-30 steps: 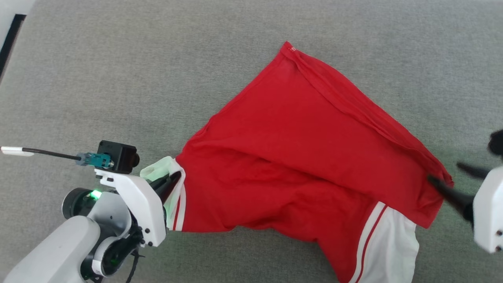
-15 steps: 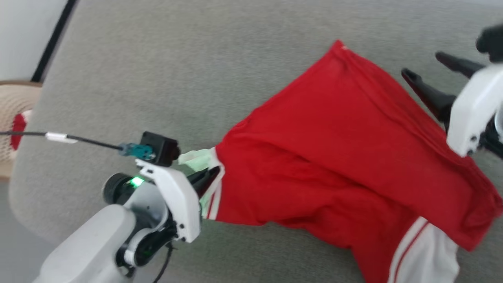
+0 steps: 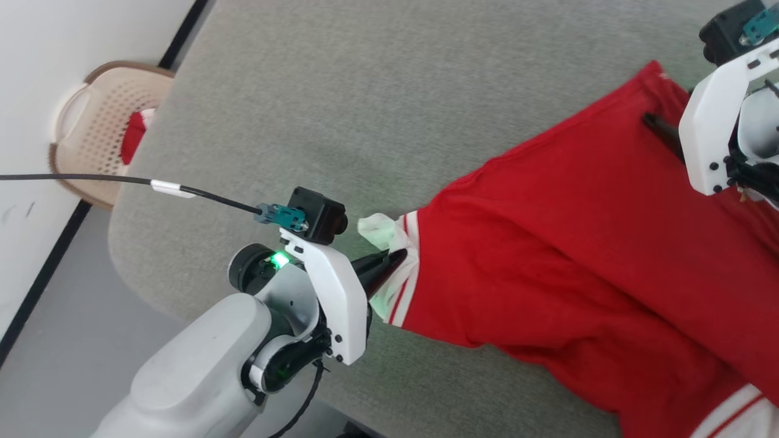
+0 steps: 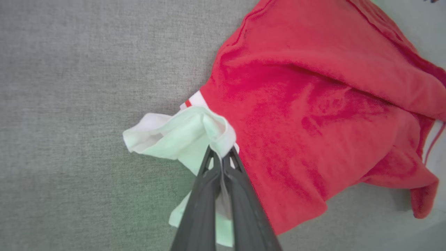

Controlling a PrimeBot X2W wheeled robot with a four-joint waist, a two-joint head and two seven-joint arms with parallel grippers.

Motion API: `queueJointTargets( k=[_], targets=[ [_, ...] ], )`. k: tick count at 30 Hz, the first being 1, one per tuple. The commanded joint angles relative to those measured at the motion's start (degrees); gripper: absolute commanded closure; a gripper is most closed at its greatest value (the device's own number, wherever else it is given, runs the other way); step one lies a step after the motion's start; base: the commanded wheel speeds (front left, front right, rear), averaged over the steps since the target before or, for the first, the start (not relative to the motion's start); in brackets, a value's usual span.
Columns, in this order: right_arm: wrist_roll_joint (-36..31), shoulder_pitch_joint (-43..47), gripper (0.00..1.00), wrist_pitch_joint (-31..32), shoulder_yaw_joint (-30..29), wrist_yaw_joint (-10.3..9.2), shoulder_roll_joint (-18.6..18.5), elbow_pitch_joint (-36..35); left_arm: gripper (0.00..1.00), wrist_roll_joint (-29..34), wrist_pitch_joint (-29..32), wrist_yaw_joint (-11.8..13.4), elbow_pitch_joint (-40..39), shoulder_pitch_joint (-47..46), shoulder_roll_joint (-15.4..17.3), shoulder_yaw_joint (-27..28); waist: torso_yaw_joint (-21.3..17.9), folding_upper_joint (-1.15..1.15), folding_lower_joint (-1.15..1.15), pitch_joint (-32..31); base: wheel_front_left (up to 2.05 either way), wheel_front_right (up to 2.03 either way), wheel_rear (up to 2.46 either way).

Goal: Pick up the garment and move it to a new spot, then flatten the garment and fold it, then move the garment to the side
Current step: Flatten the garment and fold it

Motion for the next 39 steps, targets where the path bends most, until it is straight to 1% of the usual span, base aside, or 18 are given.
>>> queueJointTargets(
  k=[1, 5, 9, 10, 11, 12, 14, 15, 17, 21, 24, 28, 34, 39],
  targets=[
    [1.5, -1.04, 0.0, 0.58, 2.55, 0.0, -0.45, 2.58, 1.0, 0.44, -0.54, -0.69, 0.92, -1.04, -0.79, -0.22, 1.82, 0.0, 0.0, 1.04, 0.0, 0.0, 0.0],
    [3.1, -0.29, 0.0, 2.9, 9.04, 0.0, -1.18, 8.57, 1.0, 0.07, -1.06, -1.39, 2.6, -1.19, -1.65, -0.35, 2.74, 0.0, 0.0, 1.45, 0.0, 0.0, 0.0],
    [6.38, 2.11, 0.0, 8.7, 15.11, 0.03, -1.6, 13.76, 1.0, -0.27, -1.35, -1.99, 4.08, -1.42, -2.03, -0.38, 2.86, 0.0, 0.0, 1.44, 0.0, 0.0, 0.0],
    [7.35, 2.16, 0.02, 9.79, 16.18, 0.17, -1.79, 14.18, 1.0, -0.37, -1.33, -2.13, 4.52, -1.51, -2.04, -0.33, 2.77, 0.0, 0.0, 1.4, 0.0, 0.0, 0.0],
    [8.07, 1.7, 0.77, 10.09, 16.61, 0.19, -2.0, 14.49, 1.0, -0.55, -1.29, -2.14, 4.87, -1.71, -2.0, -0.23, 2.55, 0.0, 0.0, 1.32, 0.0, 0.0, 0.0],
    [8.66, 0.76, 1.0, 10.03, 16.78, 0.18, -2.37, 14.53, 1.0, -0.6, -1.16, -2.3, 5.15, -2.02, -1.88, -0.08, 2.29, 0.0, 0.0, 1.23, 0.0, 0.0, 0.0],
    [9.76, -1.88, 1.0, 8.12, 16.51, 0.13, -2.69, 13.65, 1.0, -1.08, -0.72, -2.56, 5.68, -2.78, -1.26, 0.47, 1.44, 0.0, 0.0, 0.88, 0.0, 0.0, 0.0],
    [9.76, -1.88, 1.0, 8.12, 16.51, 0.13, -2.69, 13.65, 1.0, -1.08, -0.72, -2.56, 5.68, -2.78, -1.26, 0.47, 1.44, 0.0, 0.0, 0.88, 0.0, 0.0, 0.0],
    [10.42, -4.63, 1.0, 6.2, 16.28, -0.03, -3.09, 12.3, 1.0, -1.1, -0.22, -2.73, 6.08, -3.71, -0.27, 1.06, 0.35, 0.0, 0.0, 0.36, 0.0, 0.0, 0.0],
    [12.11, -9.13, 1.0, 2.43, 15.81, -0.03, -4.38, 8.99, 1.0, -1.16, 1.66, -2.51, 6.2, -6.82, 2.43, 2.63, -2.39, 0.0, 0.0, -0.9, 0.0, 0.0, 0.0],
    [13.3, -11.01, 1.0, 0.06, 15.63, -0.01, -4.73, 6.47, 1.0, -0.87, 3.5, -2.23, 6.14, -9.74, 5.15, 3.97, -4.84, 0.0, 0.0, -2.13, 0.0, 0.0, 0.0],
    [14.15, -11.75, 1.0, -2.42, 14.96, 0.0, -6.37, 3.85, 1.0, -0.15, 6.58, -1.5, 5.51, -14.34, 8.77, 5.67, -8.55, 0.0, 0.0, -3.67, 0.0, 0.0, 0.0],
    [14.56, -11.14, 1.0, -5.56, 12.12, 0.0, -7.44, 0.34, 1.0, 1.29, 10.94, -1.11, 6.31, -21.17, 13.36, 7.28, -14.1, 0.0, 0.0, -6.3, 0.0, 0.0, 0.0],
    [14.03, -10.44, 1.0, -6.63, 8.83, 0.0, -7.56, -2.19, 1.0, 2.0, 13.15, -1.49, 8.27, -27.03, 13.96, 8.15, -17.74, 0.0, 0.0, -8.23, 0.0, 0.0, 0.0]
  ],
)
